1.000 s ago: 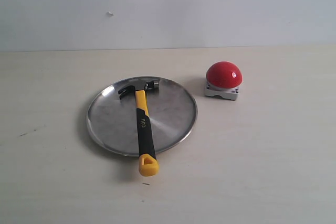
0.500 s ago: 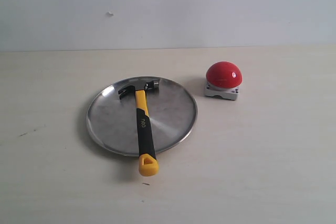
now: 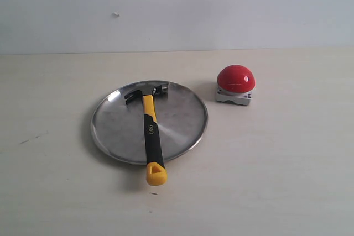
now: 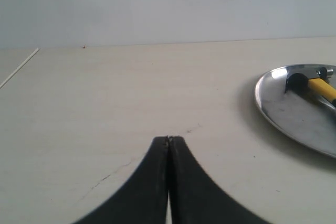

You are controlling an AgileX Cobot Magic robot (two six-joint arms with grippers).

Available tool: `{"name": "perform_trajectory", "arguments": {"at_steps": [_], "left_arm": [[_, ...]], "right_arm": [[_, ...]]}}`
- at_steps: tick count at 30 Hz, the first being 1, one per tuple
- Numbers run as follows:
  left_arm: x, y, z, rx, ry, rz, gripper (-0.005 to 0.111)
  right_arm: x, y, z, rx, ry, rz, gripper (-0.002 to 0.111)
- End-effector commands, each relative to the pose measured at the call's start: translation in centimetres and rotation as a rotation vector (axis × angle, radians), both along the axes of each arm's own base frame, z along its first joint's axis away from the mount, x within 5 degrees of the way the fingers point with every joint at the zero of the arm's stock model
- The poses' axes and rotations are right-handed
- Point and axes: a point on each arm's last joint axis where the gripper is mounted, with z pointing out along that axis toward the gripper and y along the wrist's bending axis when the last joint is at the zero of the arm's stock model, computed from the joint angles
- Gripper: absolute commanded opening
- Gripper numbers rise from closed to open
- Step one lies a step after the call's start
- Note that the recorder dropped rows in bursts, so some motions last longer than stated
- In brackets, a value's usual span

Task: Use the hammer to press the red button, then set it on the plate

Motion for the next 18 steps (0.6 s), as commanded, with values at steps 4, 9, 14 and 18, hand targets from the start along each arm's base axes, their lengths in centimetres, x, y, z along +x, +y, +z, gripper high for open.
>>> {"name": "perform_trajectory", "arguments": {"at_steps": [4, 9, 14, 18], "left_arm": [[-0.03, 0.01, -0.04, 0.004, -0.008, 0.0, 0.0], [-0.03, 0.01, -0.04, 0.004, -0.008, 0.0, 0.0], [-0.03, 0.01, -0.04, 0.004, -0.008, 0.0, 0.0], [-0.03, 0.01, -0.04, 0.004, -0.008, 0.0, 0.0]], "right_arm": [[0.05, -0.17, -1.63, 0.018, 0.075, -0.03, 0.0], [0.03, -0.18, -1.75, 0.019, 0.087, -0.031, 0.0], [0.03, -0.17, -1.75, 0.023, 0.088, -0.031, 0.0], [0.03, -0.17, -1.75, 0.022, 0.088, -0.031, 0.0]]}}
